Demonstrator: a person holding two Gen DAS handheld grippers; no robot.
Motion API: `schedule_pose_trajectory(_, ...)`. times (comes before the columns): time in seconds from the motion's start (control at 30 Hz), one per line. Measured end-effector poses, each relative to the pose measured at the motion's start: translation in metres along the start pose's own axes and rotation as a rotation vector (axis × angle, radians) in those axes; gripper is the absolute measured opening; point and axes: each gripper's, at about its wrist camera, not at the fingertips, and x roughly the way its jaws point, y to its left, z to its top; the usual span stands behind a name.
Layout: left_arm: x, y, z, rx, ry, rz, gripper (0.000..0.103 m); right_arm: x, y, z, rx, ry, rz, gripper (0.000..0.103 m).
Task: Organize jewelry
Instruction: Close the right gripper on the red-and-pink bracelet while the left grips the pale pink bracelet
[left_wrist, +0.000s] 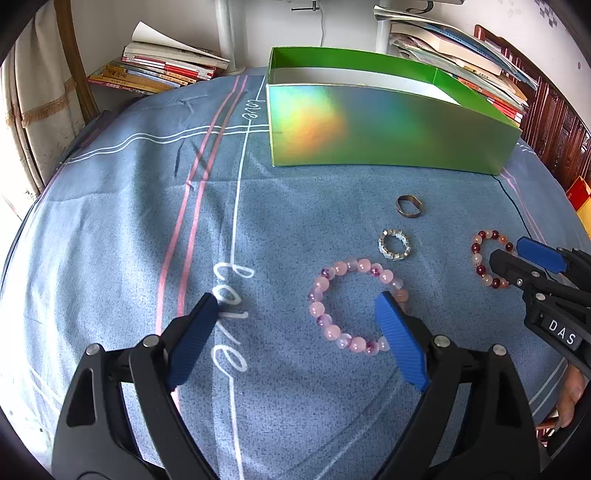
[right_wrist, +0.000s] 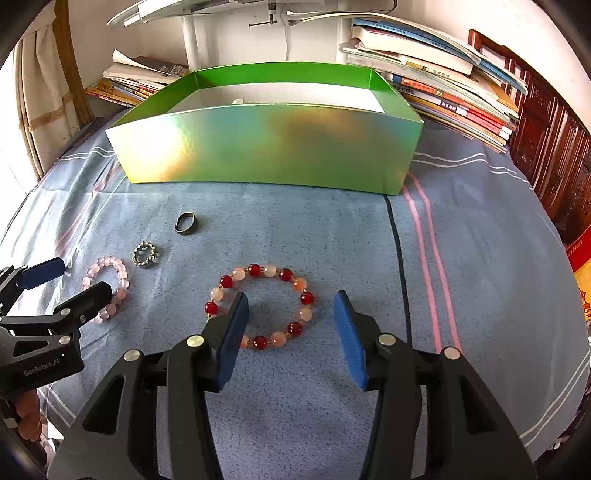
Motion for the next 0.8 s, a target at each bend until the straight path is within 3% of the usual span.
schedule_pose_trajectory(0.23, 0.003, -0.001, 0.003, 0.003, -0.003, -0.001, 0.090, 0.004, -0.002, 0.005, 0.020, -0.014, -0.015, 0.047)
schedule_pose_trajectory(0.5, 0.006, -0.005, 0.008, 0.014, -0.020, -0.014, 0.084, 0.008, -0.005, 0.010, 0.040, -0.025, -0.027, 0.043)
schedule_pose_trajectory(0.8, 0.008, 0.011, 0.015, -0.043, -0.001, 0.031, 0.081, 0.004, -0.011, 0.005, 0.045, -0.016, -0.034, 0.043)
